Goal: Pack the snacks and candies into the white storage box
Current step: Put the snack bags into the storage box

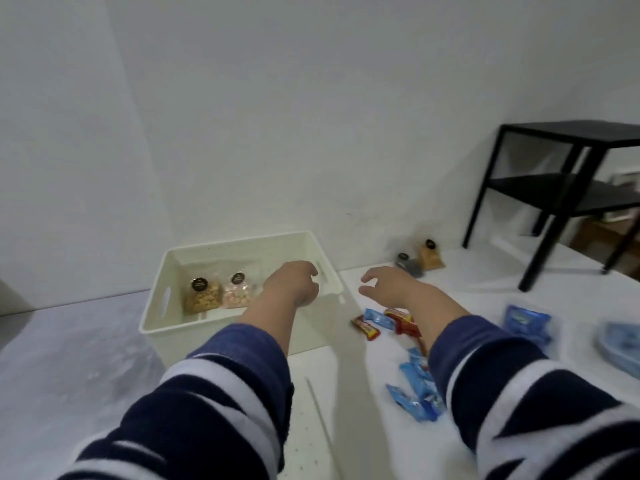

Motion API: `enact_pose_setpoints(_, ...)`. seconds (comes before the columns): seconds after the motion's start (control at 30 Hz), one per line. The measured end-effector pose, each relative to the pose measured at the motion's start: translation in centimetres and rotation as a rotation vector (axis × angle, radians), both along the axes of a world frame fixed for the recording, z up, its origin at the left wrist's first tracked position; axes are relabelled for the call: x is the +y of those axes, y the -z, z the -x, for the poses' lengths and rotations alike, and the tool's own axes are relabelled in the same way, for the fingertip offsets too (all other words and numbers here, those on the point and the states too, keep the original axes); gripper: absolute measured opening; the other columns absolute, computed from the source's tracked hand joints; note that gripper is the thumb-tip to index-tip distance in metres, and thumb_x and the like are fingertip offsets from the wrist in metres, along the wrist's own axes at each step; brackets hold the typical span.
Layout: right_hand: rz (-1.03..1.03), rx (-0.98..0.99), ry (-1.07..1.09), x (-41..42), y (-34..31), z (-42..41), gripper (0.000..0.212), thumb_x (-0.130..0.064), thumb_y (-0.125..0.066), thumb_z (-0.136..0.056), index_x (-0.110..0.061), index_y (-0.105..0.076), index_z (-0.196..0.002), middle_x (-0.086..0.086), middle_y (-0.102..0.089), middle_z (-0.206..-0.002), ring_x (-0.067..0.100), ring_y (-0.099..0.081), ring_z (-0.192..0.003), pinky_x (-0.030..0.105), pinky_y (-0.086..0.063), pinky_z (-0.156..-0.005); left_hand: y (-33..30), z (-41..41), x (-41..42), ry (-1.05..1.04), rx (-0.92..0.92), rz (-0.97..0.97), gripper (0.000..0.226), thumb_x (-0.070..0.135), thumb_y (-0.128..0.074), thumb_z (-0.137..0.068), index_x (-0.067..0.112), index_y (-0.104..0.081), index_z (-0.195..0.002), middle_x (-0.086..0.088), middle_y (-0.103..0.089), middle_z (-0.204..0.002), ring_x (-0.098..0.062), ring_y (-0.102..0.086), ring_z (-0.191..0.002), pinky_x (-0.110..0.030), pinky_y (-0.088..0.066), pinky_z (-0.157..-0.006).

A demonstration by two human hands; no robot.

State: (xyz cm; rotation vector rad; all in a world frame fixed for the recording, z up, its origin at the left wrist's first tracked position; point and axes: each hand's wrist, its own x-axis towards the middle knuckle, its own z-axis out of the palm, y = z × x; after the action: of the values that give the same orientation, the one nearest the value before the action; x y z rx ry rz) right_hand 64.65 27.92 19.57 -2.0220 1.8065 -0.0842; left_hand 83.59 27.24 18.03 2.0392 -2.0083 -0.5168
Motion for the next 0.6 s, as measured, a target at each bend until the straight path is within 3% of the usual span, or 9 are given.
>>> enact_pose_setpoints(0.3, -0.058, 0.062, 0.105, -0.3, 1.6, 13.6, 0.042, -0.035, -0.04, -0.1, -0.011, -0.056, -0.131, 0.008, -0.051, -0.14, 0.024, -0.048, -0.126, 0.032, -0.036, -0.105, 1.8, 12.4, -2.9, 0.138, 0.065, -0.013, 0.035, 0.024, -0.051, -0.092, 0.026, -0.055, -0.126, -0.003, -0.052, -0.134, -0.022, -0.052, -0.121, -0.037, -0.044, -0.102)
enact_pose_setpoints(0.6, -0.166, 0.079, 0.041, -15.0, 7.9, 25.8, 0.043, -0.036, -0.038, -0.101, -0.013, -0.05, -0.136, 0.005, -0.045, -0.145, 0.023, -0.044, -0.13, 0.032, -0.034, -0.108, 8.5, 22.6, -15.4, 0.023, 0.128, -0.143, 0.037, 0.027, -0.051, -0.093, 0.025, -0.051, -0.131, -0.002, -0.052, -0.135, -0.021, -0.052, -0.12, -0.034, -0.043, -0.103)
